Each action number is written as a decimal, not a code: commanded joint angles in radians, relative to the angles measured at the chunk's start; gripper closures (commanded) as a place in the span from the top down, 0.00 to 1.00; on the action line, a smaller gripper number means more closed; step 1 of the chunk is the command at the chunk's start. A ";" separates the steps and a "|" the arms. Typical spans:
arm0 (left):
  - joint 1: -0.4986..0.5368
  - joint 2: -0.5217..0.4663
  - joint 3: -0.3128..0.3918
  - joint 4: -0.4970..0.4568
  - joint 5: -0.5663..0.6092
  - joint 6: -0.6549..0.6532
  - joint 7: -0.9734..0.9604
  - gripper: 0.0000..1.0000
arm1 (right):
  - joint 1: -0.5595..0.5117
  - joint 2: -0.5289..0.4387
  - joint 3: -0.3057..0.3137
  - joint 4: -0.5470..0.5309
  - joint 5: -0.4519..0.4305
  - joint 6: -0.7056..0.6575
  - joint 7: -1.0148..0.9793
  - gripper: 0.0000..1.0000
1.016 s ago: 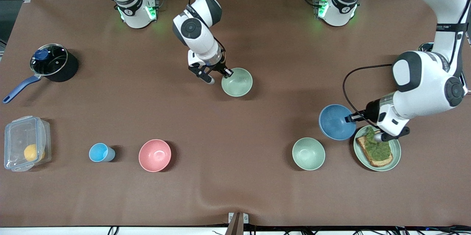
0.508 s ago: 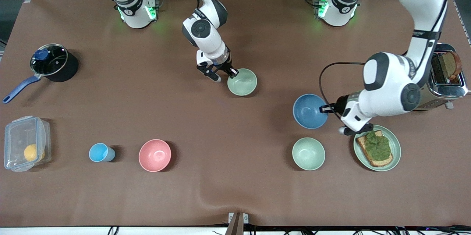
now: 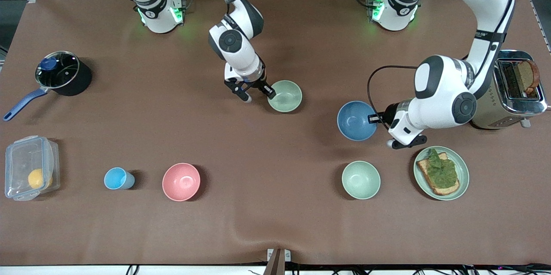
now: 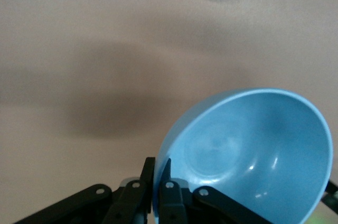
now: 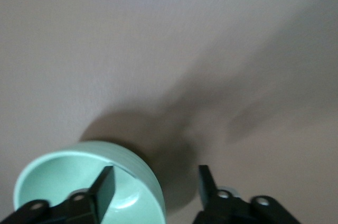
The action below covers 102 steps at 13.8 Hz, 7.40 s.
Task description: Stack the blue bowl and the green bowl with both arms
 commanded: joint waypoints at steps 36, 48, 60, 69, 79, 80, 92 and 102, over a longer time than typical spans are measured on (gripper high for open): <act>-0.253 0.136 -0.188 -0.062 -0.023 0.291 -0.612 0.00 | -0.116 0.168 0.016 0.117 0.680 -0.007 -0.072 1.00; -0.298 0.177 -0.188 -0.047 0.034 0.286 -0.660 0.99 | -0.118 0.168 0.016 0.114 0.680 -0.007 -0.073 1.00; -0.197 0.116 -0.171 0.183 0.167 -0.109 -0.663 1.00 | -0.150 0.110 -0.022 0.102 0.589 -0.161 -0.179 1.00; -0.011 0.110 -0.168 0.434 0.491 -0.205 -0.481 1.00 | -0.152 -0.039 -0.220 0.113 0.175 -0.629 -0.208 1.00; 0.320 0.199 -0.145 0.536 0.503 -0.082 0.175 1.00 | -0.231 -0.280 -0.349 0.142 -0.208 -0.909 -0.602 1.00; 0.343 0.218 -0.145 0.534 0.504 -0.055 0.196 1.00 | -0.259 -0.307 -0.350 0.143 -0.244 -0.910 -0.644 1.00; 0.000 -0.155 0.174 0.209 0.353 -0.106 0.138 1.00 | -0.778 -0.349 -0.093 0.448 -0.300 -0.978 -1.208 1.00; -0.048 -0.409 0.142 0.218 0.296 -0.392 0.151 1.00 | -0.774 -0.390 -0.022 0.565 -0.312 -1.052 -1.207 1.00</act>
